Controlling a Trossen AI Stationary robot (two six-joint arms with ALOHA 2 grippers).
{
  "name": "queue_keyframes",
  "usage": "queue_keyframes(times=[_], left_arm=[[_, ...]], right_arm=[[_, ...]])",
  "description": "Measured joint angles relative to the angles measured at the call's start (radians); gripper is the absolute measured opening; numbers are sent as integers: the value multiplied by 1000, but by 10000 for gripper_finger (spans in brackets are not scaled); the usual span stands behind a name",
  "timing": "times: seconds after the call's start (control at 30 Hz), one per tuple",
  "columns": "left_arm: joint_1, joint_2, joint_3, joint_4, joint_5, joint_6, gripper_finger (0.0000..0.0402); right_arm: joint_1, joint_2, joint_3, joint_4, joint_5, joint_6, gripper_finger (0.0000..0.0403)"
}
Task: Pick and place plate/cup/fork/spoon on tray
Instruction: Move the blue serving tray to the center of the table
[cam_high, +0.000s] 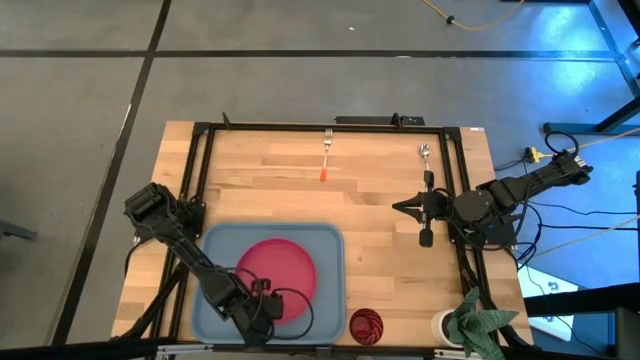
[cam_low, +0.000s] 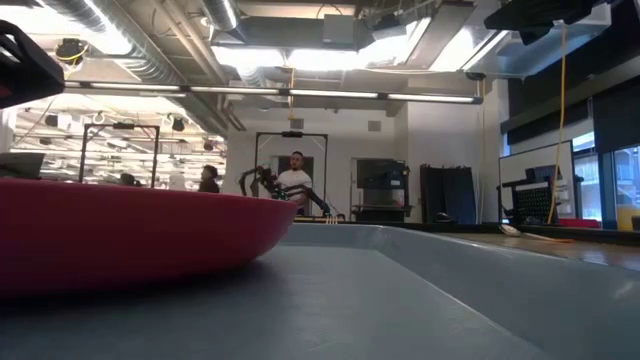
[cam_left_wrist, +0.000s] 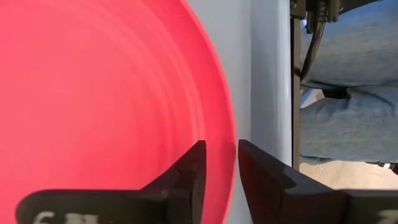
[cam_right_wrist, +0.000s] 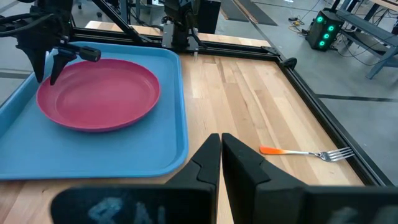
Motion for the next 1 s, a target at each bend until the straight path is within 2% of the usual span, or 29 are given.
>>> queue_keyframes(times=[0.3,0.53,0.7,0.8,0.9,1.0], left_arm=[[26,-8,1,-5,12,138,85],[71,-87,1,-209,-93,140,83],[109,-187,2,-353,-164,133,59],[128,-244,2,-455,-213,94,35],[143,-282,2,-573,-214,14,9],[148,-300,2,-701,-214,-97,3]], right_arm=[[0,0,0,0,0,-13,21],[1,0,0,0,-2,-26,21],[0,0,0,2,-2,-26,21],[0,5,0,25,0,-40,21],[0,18,1,44,0,-81,21],[0,51,30,36,2,-103,21]])
